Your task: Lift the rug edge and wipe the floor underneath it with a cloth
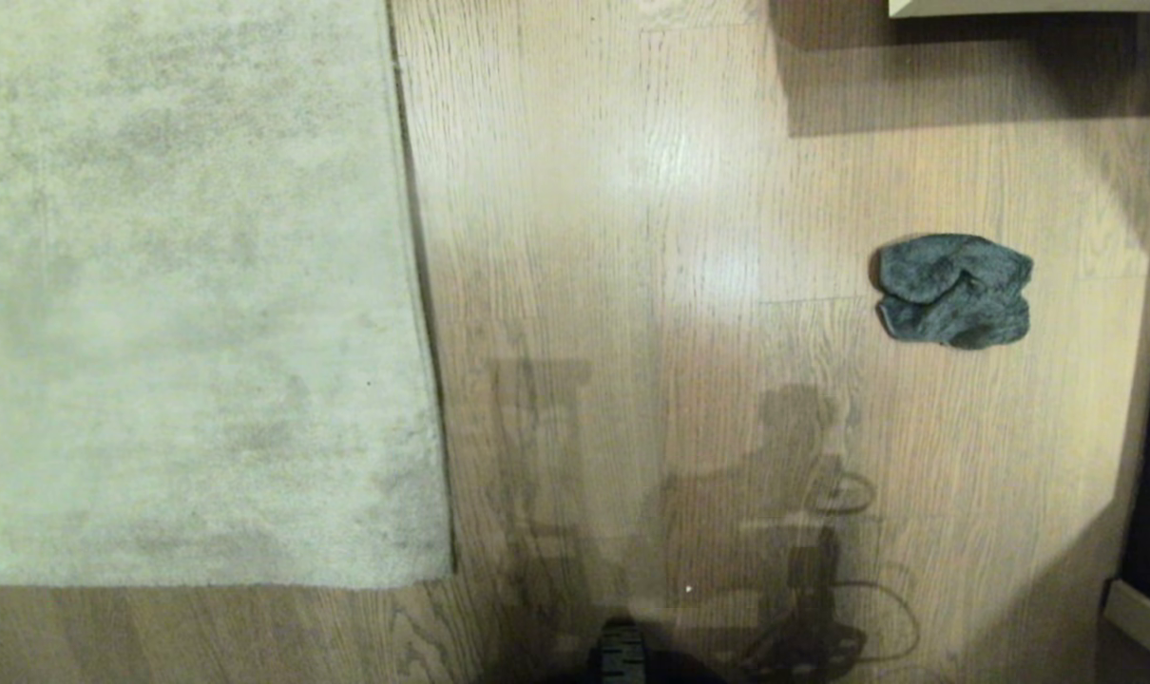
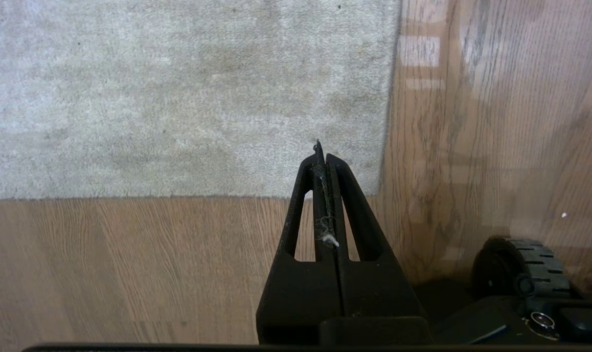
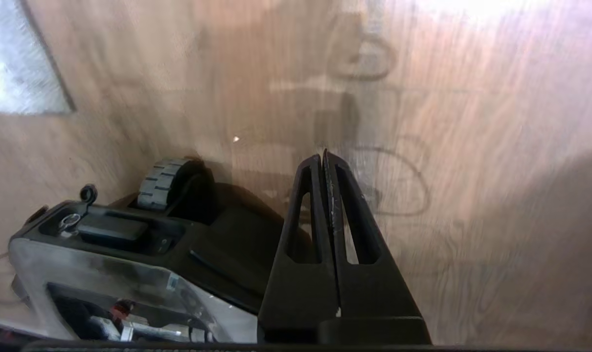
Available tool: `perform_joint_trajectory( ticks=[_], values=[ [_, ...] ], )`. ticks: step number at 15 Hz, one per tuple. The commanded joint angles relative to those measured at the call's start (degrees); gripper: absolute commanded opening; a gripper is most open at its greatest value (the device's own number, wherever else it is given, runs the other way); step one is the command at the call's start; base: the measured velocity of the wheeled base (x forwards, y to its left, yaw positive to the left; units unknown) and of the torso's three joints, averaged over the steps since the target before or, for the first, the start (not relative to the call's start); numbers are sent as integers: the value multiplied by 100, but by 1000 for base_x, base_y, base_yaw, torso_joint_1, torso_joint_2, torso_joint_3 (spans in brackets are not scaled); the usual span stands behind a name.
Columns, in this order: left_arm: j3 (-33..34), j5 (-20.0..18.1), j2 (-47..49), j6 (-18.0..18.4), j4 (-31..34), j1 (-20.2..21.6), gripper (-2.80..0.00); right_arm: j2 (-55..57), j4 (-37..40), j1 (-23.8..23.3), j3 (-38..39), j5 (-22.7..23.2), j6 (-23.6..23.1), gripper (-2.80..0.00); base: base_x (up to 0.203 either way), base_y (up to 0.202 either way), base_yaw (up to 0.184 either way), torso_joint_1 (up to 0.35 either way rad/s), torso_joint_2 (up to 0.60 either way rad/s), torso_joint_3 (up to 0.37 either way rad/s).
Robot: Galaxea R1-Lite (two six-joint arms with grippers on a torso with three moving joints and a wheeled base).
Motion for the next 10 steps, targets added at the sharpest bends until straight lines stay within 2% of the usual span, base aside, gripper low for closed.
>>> perform_joint_trajectory(
  ticks=[1,8,10],
  values=[
    [0,3,1,-3,-1,0,-280,-340,-50,1,-6,-135,-4,-280,0,0,0,0,0,0],
    [0,3,1,-11,-1,0,-280,-340,-41,1,37,-1256,-20,-280,0,0,0,0,0,0],
    [0,3,1,-3,-1,0,-280,-340,88,1,46,-1825,-52,-280,0,0,0,0,0,0]
  ],
)
